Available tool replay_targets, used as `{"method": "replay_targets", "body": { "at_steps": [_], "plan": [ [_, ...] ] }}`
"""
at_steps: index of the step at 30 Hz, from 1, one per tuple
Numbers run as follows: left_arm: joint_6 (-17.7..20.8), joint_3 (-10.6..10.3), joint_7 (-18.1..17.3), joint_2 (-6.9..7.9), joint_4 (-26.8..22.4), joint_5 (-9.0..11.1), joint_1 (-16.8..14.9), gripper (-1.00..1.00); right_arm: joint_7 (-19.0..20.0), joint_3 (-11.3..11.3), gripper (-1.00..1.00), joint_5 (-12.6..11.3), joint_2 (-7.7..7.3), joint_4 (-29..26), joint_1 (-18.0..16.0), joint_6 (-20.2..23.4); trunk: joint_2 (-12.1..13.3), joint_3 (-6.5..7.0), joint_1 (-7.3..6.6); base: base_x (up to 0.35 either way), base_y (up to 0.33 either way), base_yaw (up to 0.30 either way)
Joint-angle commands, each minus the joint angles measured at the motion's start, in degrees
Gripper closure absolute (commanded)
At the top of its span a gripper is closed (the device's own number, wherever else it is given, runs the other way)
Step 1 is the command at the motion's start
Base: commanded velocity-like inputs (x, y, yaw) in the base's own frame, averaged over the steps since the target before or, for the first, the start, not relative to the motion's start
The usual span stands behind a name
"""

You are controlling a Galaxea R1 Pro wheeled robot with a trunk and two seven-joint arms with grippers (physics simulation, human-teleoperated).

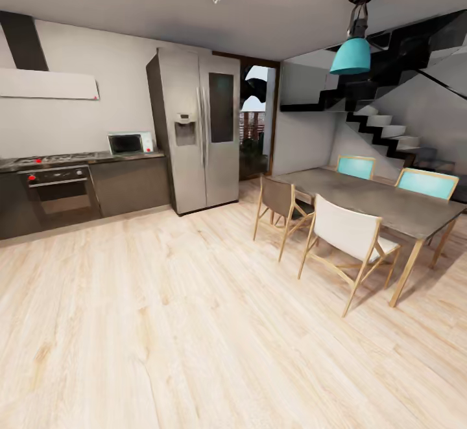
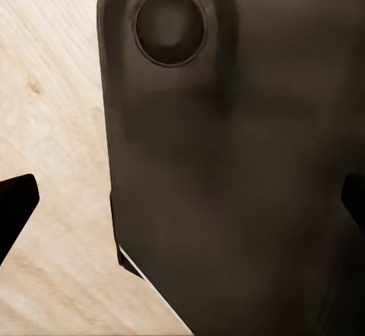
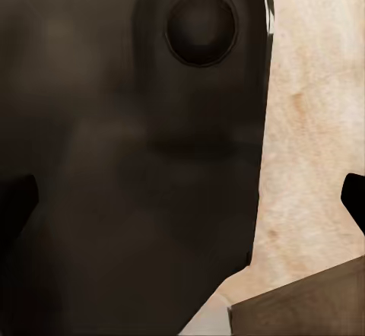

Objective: In the kitchen, take the Vidalia onion out of the sink, dice it on the chopping board with the paring knife, put the diced onion into the bowl on the countertop, then place both the paring knife and the chopping board into the sink.

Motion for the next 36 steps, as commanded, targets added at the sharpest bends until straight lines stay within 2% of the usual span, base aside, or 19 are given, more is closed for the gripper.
{"method": "replay_targets", "body": {
  "at_steps": [1, 6, 9, 14, 22, 29, 30, 36],
  "plan": [
    [0.03, -0.04, -0.32, -0.33, -0.33, 0.14, 0.33, -1.00, 0.33, -0.33, -1.00, 0.33, -0.33, 0.33, 0.33, 0.33, -0.02, -0.03, 0.00, 0.000, 0.000, 0.000],
    [0.12, -0.08, -0.22, -1.94, -1.51, 0.23, 1.08, -1.00, 1.56, -1.85, -1.00, 1.91, -1.94, 1.97, 1.98, 1.12, -0.02, -0.03, 0.00, 0.000, 0.000, 0.000],
    [-0.09, -0.24, -0.11, -2.83, -2.49, 0.32, 1.12, -1.00, 1.49, -1.53, -1.00, 2.25, -2.90, 2.86, 2.97, 0.16, -0.02, -0.03, 0.00, 0.000, 0.000, 0.000],
    [-0.95, -0.35, 0.08, -2.99, -3.13, 0.35, 1.14, -1.00, 1.13, -1.28, -1.00, 2.03, -4.39, 2.73, 3.78, -1.45, -0.02, -0.03, 0.00, 0.000, 0.000, 0.192],
    [-0.97, -0.27, 0.09, -3.01, -3.15, 0.35, 1.14, -1.00, 1.14, -1.29, -1.00, 2.02, -4.39, 2.80, 3.77, -4.02, -0.02, -0.03, 0.00, 0.000, 0.000, 0.289],
    [-1.06, -0.26, 0.09, -2.99, -3.16, 0.35, 1.14, -1.00, 1.30, -1.32, -1.00, 2.02, -4.39, 2.78, 3.77, -6.26, -0.02, -0.03, 0.00, 0.000, 0.000, 0.052],
    [-1.10, -0.31, 0.09, -2.99, -3.16, 0.35, 1.14, -1.00, 1.31, -1.32, -1.00, 2.02, -4.39, 2.76, 3.74, -8.59, -0.02, -0.03, 0.00, 0.000, 0.000, 0.019],
    [-1.14, -0.27, 0.09, -2.84, -3.16, 0.35, 1.14, -1.00, 1.24, -1.32, -1.00, 2.02, -4.39, 2.76, 3.73, -8.63, -0.02, -0.03, 0.00, 0.000, 0.000, 0.124]
  ]
}}
